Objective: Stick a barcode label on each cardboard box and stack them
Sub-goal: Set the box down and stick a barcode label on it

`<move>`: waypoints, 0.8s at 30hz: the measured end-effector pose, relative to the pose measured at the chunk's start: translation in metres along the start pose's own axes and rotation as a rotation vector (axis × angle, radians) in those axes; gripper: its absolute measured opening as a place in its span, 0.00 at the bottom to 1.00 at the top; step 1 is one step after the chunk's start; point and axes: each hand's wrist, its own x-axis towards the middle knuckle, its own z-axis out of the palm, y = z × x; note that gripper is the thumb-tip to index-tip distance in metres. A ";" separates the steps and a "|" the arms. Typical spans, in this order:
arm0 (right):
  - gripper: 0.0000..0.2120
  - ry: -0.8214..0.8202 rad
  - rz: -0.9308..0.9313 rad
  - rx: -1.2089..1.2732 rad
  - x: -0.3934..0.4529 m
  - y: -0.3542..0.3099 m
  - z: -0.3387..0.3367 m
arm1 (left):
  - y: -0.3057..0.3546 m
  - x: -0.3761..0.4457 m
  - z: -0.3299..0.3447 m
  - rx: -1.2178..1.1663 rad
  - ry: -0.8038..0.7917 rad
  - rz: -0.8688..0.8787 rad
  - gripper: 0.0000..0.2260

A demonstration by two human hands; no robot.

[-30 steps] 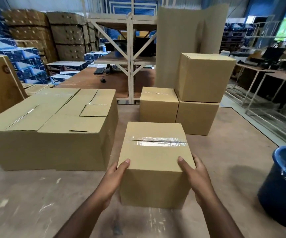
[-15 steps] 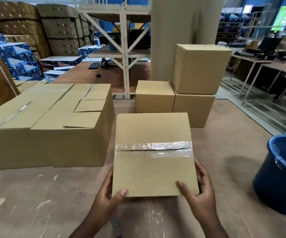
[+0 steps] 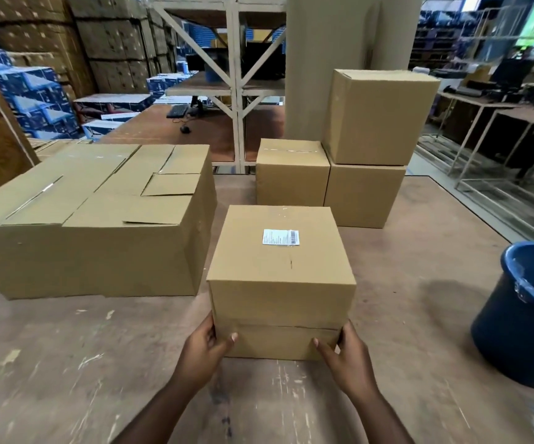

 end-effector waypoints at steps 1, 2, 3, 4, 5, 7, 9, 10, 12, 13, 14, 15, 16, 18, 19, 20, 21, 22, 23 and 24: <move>0.23 -0.001 0.004 -0.003 0.001 0.000 0.000 | 0.001 0.000 -0.001 0.015 -0.003 -0.002 0.23; 0.23 -0.002 0.009 -0.006 0.001 0.000 0.000 | 0.002 0.000 -0.002 0.024 -0.008 0.001 0.22; 0.23 -0.007 0.013 -0.006 0.002 -0.001 -0.001 | 0.002 0.000 -0.003 0.031 -0.014 -0.001 0.22; 0.23 -0.013 0.017 -0.001 0.003 -0.002 -0.001 | 0.003 0.000 -0.003 0.030 -0.015 -0.007 0.22; 0.23 -0.019 0.021 0.011 0.003 -0.003 -0.002 | 0.003 0.000 -0.004 0.025 -0.015 -0.016 0.21; 0.23 -0.017 0.027 0.080 0.002 -0.009 -0.005 | 0.008 0.000 -0.003 0.004 -0.007 -0.023 0.21; 0.24 -0.011 0.017 0.186 -0.003 -0.022 -0.008 | 0.014 0.002 -0.002 -0.010 0.011 -0.007 0.22; 0.26 -0.025 0.016 0.236 -0.005 -0.029 -0.008 | 0.016 0.004 -0.003 -0.011 0.018 0.001 0.23; 0.29 -0.072 0.031 0.323 -0.010 -0.041 -0.007 | 0.018 0.007 -0.005 -0.008 0.037 0.009 0.24; 0.29 -0.082 0.041 0.348 -0.012 -0.045 -0.005 | 0.017 0.009 -0.007 -0.006 0.044 0.007 0.25; 0.27 -0.085 0.046 0.366 -0.014 -0.048 -0.003 | 0.017 0.010 -0.007 -0.007 0.045 0.002 0.25; 0.24 -0.077 0.053 0.381 -0.015 -0.048 -0.002 | 0.015 0.010 -0.006 -0.012 0.047 0.000 0.25; 0.21 -0.068 0.064 0.405 -0.014 -0.048 0.000 | 0.015 0.010 -0.005 -0.014 0.052 0.004 0.25; 0.22 -0.049 0.094 0.438 -0.014 -0.047 0.001 | 0.013 0.009 -0.003 -0.023 0.056 0.003 0.27; 0.26 -0.038 0.096 0.452 -0.013 -0.049 -0.001 | 0.012 0.008 -0.002 -0.025 0.053 0.004 0.27; 0.33 -0.010 0.093 0.474 -0.011 -0.049 -0.004 | 0.010 0.008 -0.002 -0.025 0.047 0.006 0.28; 0.43 0.021 0.093 0.499 -0.008 -0.051 -0.009 | 0.009 0.009 -0.003 -0.025 0.039 0.004 0.29; 0.51 0.049 0.080 0.500 -0.003 -0.054 -0.016 | 0.008 0.009 -0.004 -0.026 0.031 0.002 0.29; 0.53 0.077 0.072 0.490 0.003 -0.059 -0.023 | 0.007 0.009 -0.005 -0.020 0.031 0.004 0.30; 0.51 0.089 0.045 0.497 0.009 -0.067 -0.028 | 0.008 0.010 -0.007 -0.013 0.030 0.012 0.31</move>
